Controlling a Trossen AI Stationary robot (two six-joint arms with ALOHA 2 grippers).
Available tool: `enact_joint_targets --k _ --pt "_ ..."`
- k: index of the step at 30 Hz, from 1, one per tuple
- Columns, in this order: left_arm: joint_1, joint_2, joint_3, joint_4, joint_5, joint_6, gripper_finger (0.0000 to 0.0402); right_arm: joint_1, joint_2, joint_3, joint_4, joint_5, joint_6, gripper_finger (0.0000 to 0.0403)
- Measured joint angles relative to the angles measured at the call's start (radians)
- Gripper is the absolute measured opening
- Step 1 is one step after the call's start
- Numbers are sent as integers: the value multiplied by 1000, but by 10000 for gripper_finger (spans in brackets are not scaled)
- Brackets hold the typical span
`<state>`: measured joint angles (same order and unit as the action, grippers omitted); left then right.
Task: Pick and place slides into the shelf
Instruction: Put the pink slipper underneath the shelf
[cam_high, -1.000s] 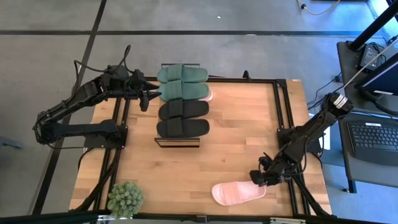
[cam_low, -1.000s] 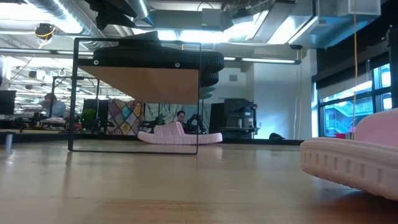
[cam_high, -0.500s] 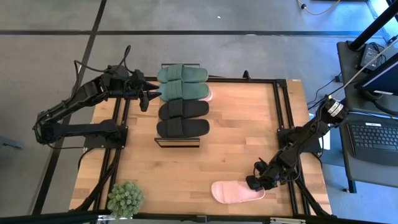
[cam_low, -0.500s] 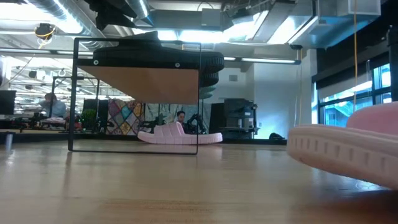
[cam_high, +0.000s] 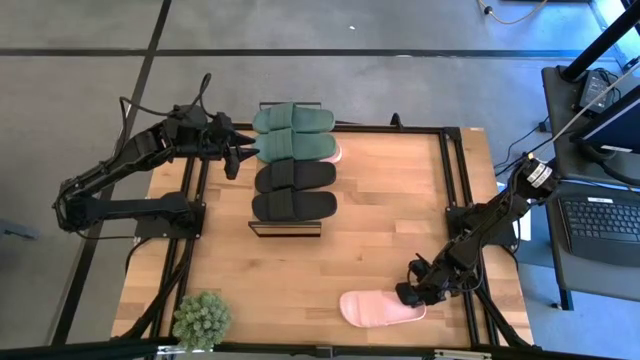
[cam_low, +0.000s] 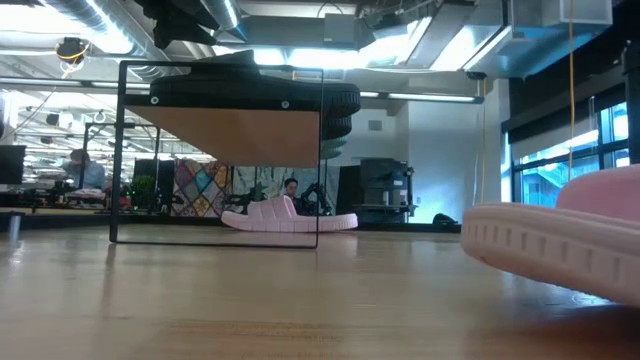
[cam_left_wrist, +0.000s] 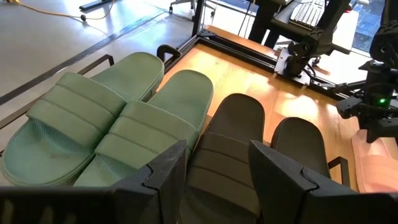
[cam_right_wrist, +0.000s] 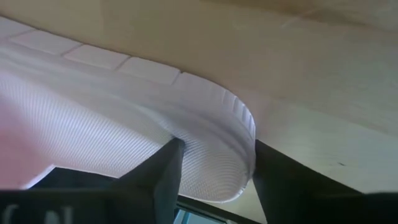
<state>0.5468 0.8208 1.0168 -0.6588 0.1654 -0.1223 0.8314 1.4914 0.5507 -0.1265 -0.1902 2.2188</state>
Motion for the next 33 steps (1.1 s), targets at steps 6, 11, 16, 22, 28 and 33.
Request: enact_joint_targets --k 6,11,16,22,28,33 --pt "0 0 0 0 0 0 165 0 0 0 -4 -20 2 117" --pt "0 0 0 0 0 1 165 0 0 -1 -5 -32 -2 74" --pt "0 0 0 0 0 1 165 0 -8 -2 -3 -31 -5 56" --pt "0 0 0 1 0 1 165 -1 -112 -3 9 134 2 37" --pt "0 1 0 -3 0 1 165 -18 -222 -2 -99 202 28 37" --pt "0 0 0 -3 0 0 165 -23 -332 -3 -211 199 24 34"
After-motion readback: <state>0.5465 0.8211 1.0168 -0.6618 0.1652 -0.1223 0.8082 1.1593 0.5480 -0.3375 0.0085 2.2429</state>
